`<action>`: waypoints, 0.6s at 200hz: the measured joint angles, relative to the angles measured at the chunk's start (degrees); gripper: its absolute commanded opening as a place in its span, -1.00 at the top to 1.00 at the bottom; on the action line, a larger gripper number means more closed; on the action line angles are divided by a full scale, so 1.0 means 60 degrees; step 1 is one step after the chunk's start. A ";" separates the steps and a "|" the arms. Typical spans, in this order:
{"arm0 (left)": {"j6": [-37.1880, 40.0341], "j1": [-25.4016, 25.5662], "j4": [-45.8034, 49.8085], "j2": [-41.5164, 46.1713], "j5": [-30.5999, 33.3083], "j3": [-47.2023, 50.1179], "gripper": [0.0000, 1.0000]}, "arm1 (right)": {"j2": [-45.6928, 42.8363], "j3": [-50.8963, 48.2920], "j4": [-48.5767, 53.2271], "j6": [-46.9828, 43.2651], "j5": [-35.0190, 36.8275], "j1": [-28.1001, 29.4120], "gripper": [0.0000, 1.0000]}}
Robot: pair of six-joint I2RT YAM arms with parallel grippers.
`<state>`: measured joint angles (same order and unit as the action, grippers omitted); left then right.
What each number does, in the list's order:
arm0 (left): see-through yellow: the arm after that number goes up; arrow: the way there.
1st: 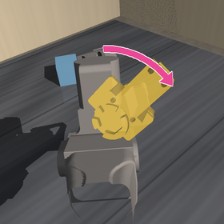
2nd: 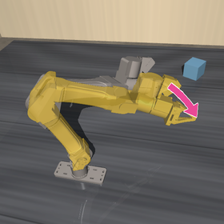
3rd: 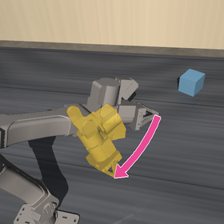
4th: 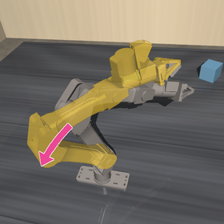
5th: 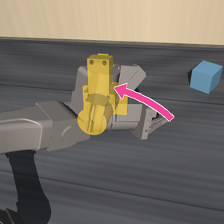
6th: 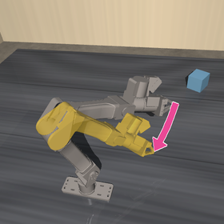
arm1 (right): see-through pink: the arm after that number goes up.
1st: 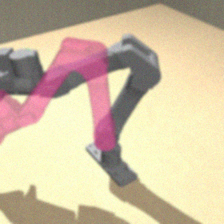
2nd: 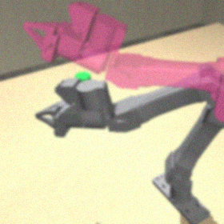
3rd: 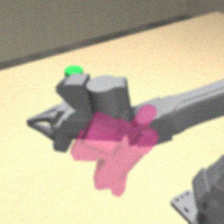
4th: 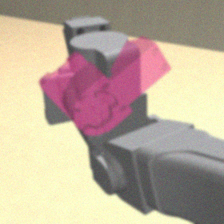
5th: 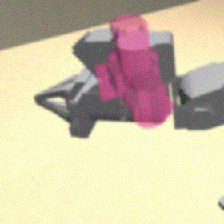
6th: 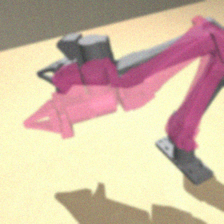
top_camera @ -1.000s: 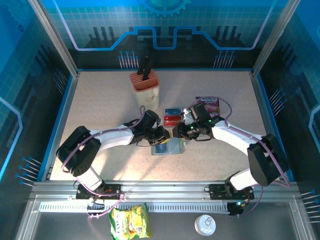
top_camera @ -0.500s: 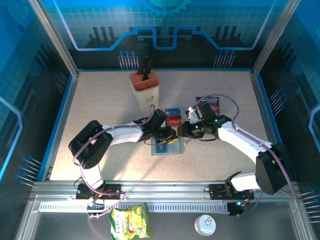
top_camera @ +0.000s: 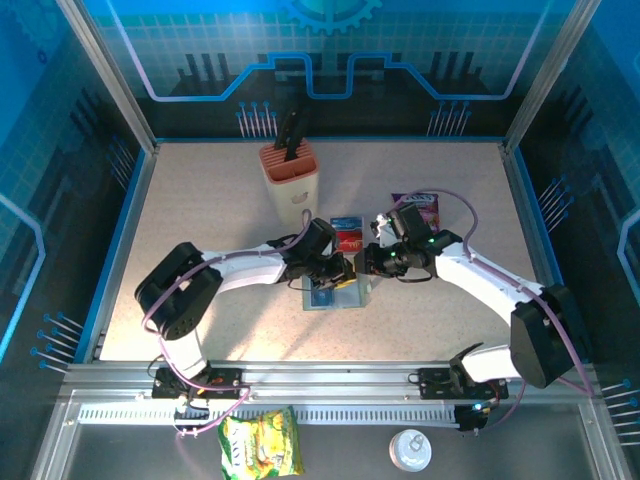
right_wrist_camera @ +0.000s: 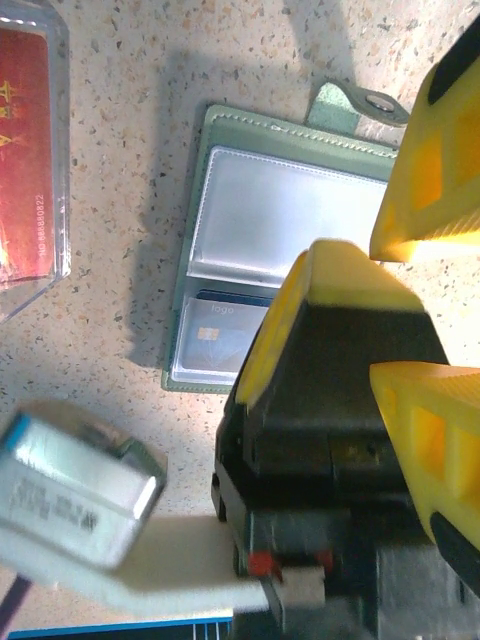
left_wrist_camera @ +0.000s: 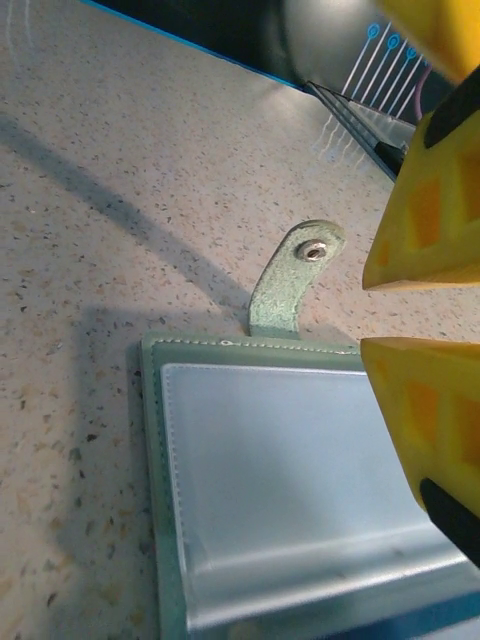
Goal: Take the credit cards out of the card holder
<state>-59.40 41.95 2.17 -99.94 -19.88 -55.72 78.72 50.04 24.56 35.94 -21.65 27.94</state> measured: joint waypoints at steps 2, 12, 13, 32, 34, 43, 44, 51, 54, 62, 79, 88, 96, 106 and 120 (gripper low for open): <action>0.0000 -0.0018 0.0011 0.0051 0.0015 0.0040 0.65 | 0.0018 0.0000 -0.0018 0.0004 -0.0007 0.0000 0.36; 0.0040 -0.0106 0.0058 0.0321 0.0069 0.0255 0.67 | 0.0117 0.0000 -0.0091 0.0022 -0.0036 0.0011 0.36; 0.0047 -0.0113 0.0062 0.0342 0.0076 0.0273 0.67 | 0.0124 0.0000 -0.0091 0.0025 -0.0036 0.0011 0.36; 0.0095 -0.0317 0.0091 0.0798 0.0168 0.0710 0.68 | 0.0361 0.0000 -0.0255 0.0087 -0.0084 0.0073 0.36; 0.0106 -0.0339 0.0091 0.0841 0.0182 0.0761 0.69 | 0.0393 0.0000 -0.0284 0.0102 -0.0087 0.0084 0.36; 0.0135 -0.0430 0.0095 0.1042 0.0215 0.1002 0.70 | 0.0535 0.0000 -0.0372 0.0120 -0.0127 0.0149 0.37; 0.0138 -0.0437 0.0095 0.1056 0.0219 0.1020 0.70 | 0.0546 0.0000 -0.0379 0.0124 -0.0135 0.0157 0.37; 0.0142 -0.0510 0.0124 0.1202 0.0277 0.1195 0.71 | 0.0678 0.0007 -0.0441 0.0157 -0.0164 0.0222 0.36; 0.0142 -0.0535 0.0149 0.1268 0.0280 0.1268 0.71 | 0.0732 0.0011 -0.0463 0.0186 -0.0175 0.0244 0.36; 0.0142 -0.0612 0.0186 0.1428 0.0342 0.1453 0.72 | 0.0892 0.0036 -0.0521 0.0200 -0.0200 0.0324 0.37; 0.0146 -0.0754 0.0244 0.1745 0.0408 0.1829 0.76 | 0.1231 0.0080 -0.0681 0.0262 -0.0248 0.0492 0.37; 0.0146 -0.0820 0.0302 0.1905 0.0426 0.1993 0.77 | 0.1428 0.0117 -0.0790 0.0295 -0.0266 0.0583 0.37; 0.0146 -0.0874 0.0339 0.2036 0.0448 0.2124 0.79 | 0.1603 0.0160 -0.0878 0.0331 -0.0299 0.0663 0.37; 0.0146 -0.0933 0.0379 0.2164 0.0466 0.2255 0.82 | 0.1810 0.0197 -0.1031 0.0397 -0.0324 0.0772 0.37; 0.0168 -0.0980 0.0474 0.2313 0.0561 0.2386 0.85 | 0.2055 0.0226 -0.1166 0.0459 -0.0404 0.0918 0.38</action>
<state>-58.39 36.07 5.02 -86.06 -16.51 -41.41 91.05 51.40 17.56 38.70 -24.08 33.45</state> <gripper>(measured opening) 0.085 0.314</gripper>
